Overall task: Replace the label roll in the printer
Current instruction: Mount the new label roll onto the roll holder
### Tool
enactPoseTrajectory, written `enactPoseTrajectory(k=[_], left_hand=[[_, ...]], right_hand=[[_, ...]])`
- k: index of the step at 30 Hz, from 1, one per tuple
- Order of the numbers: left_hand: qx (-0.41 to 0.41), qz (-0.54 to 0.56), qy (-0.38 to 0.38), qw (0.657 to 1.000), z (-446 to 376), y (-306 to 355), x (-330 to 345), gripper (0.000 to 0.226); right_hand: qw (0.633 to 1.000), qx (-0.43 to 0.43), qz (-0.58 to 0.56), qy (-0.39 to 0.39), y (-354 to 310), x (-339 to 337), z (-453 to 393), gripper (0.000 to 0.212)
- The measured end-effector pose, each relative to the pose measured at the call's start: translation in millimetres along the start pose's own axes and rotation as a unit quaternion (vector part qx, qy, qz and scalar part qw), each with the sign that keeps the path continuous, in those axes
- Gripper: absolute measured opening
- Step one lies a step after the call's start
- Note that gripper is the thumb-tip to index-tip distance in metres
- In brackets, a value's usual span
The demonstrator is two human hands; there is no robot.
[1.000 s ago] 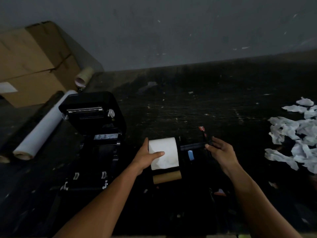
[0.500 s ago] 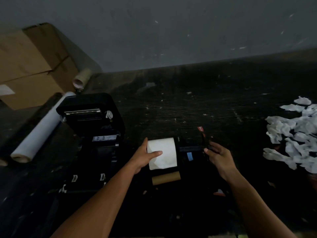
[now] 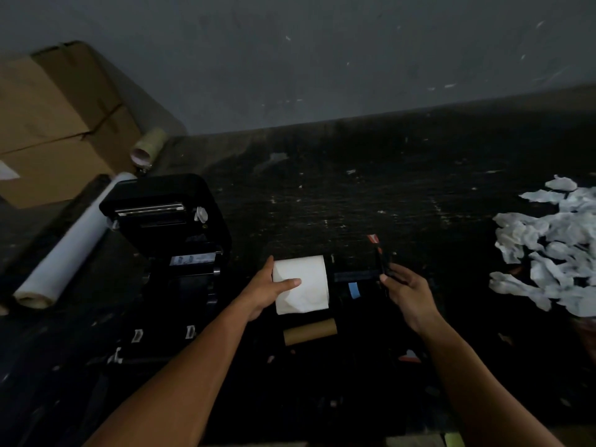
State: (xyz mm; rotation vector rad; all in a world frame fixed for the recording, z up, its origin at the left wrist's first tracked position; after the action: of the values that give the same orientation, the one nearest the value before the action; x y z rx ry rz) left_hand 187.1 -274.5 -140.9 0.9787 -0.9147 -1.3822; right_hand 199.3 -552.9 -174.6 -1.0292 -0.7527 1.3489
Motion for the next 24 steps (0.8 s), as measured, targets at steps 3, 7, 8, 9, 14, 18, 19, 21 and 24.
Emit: enactPoseTrajectory(k=[3, 7, 8, 9, 14, 18, 19, 21, 24], left_hand=[[-0.006, 0.015, -0.008, 1.0, -1.2, 1.1, 0.0, 0.063], [-0.011, 0.026, -0.01, 1.0, -5.6, 1.6, -0.7, 0.058], [-0.01, 0.024, -0.008, 1.0, -6.6, 1.2, -1.6, 0.059], [-0.011, 0.025, -0.005, 1.0, -7.3, -0.1, -2.4, 0.06], [-0.002, 0.044, 0.005, 0.999, -6.4, -5.8, -2.1, 0.055], [-0.004, 0.057, 0.007, 0.998, -5.2, -4.8, -1.3, 0.054], [-0.005, 0.058, 0.007, 0.998, -5.7, -5.2, -1.7, 0.055], [-0.005, 0.056, 0.007, 0.998, -5.6, -5.5, -2.0, 0.056], [-0.003, 0.054, 0.01, 0.998, -6.9, -6.8, -2.7, 0.059]], right_hand=[[1.0, 0.016, -0.002, -0.008, 5.7, 1.1, -2.3, 0.046], [1.0, 0.0, 0.014, 0.002, 8.6, 2.4, -1.2, 0.05], [1.0, -0.003, 0.009, 0.007, 9.4, 2.9, -1.1, 0.051], [1.0, -0.008, 0.007, 0.009, 9.8, 3.4, -0.7, 0.05], [0.999, -0.027, 0.041, -0.006, 4.9, 2.8, -1.4, 0.042], [0.997, -0.028, 0.067, -0.014, 2.2, 1.0, -5.6, 0.048], [0.997, -0.026, 0.071, -0.017, 3.4, 1.5, -7.0, 0.049], [0.996, -0.023, 0.088, -0.023, 5.0, 3.1, -6.2, 0.05], [0.994, -0.035, 0.103, -0.028, 1.5, 7.4, -0.3, 0.05]])
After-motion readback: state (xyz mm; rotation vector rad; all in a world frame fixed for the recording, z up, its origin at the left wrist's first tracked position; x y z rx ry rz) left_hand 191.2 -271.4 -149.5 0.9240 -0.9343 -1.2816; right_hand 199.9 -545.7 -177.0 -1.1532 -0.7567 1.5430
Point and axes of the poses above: each hand's wrist, its own z-axis away from the middle knuckle, its own x-axis out of the palm, y = z × x, the point moved 3 cm from there along -z, towards the middle knuckle, and after that the axes turned 13 degrees about z, right-handed, at the moved point
